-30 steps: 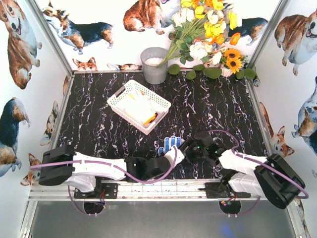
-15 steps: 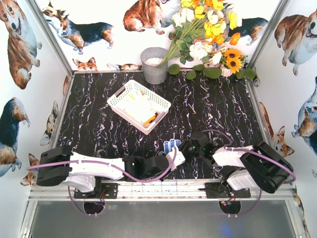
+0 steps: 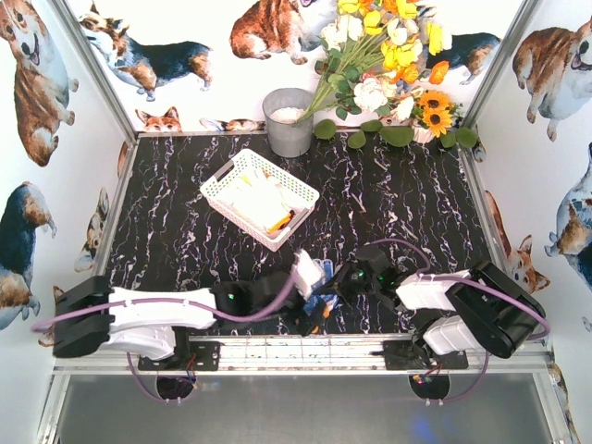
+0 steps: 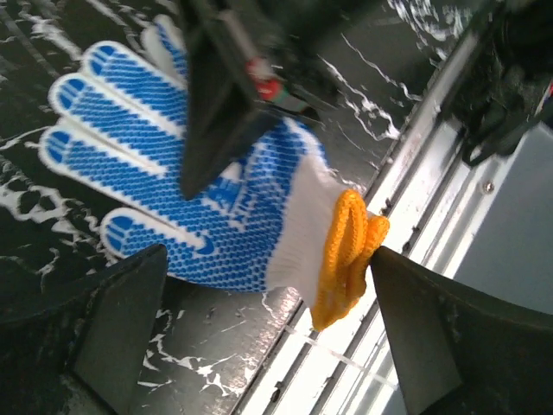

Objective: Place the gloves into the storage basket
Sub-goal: Pick up the glove from the center of the board.

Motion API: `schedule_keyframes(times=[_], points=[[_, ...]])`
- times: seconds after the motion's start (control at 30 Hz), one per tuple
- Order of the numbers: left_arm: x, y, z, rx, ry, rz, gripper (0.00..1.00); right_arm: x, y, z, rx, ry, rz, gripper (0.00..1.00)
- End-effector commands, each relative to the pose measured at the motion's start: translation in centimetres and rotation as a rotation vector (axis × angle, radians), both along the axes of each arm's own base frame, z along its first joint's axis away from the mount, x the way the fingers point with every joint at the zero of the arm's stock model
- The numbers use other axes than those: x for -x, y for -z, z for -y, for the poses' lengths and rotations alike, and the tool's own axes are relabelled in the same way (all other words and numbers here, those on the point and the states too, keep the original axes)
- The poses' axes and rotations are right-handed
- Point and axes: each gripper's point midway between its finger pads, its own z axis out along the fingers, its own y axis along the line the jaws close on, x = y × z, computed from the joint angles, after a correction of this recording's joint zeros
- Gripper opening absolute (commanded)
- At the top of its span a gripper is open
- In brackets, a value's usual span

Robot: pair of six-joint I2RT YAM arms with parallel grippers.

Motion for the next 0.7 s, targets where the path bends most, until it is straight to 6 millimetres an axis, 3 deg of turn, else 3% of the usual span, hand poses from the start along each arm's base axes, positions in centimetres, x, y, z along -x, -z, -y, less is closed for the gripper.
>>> schedule_keyframes(times=[0.0,0.23,0.47,0.67], points=[[-1.9,-2.5,-0.7,0.18,-0.138,-0.13,1.0,-1.4,-3.3,-1.3,-0.088,-0.027,0.15,0.0],[-6.5,-2.7,-3.9,0.324,-0.367,-0.344,1.0,-1.8,-5.1,-1.5,-0.106,-0.053,0.242,0.0],[-6.0,-6.7,-3.2,0.567,-0.237,-0.361,1.0,-1.7,-5.6,-1.0,-0.1,-0.05,0.267,0.0],[-7.0,-4.4,-5.0,0.526,-0.355,-0.422,1.0,-1.8,-7.3,-1.3,-0.142,-0.064,0.315,0.0]])
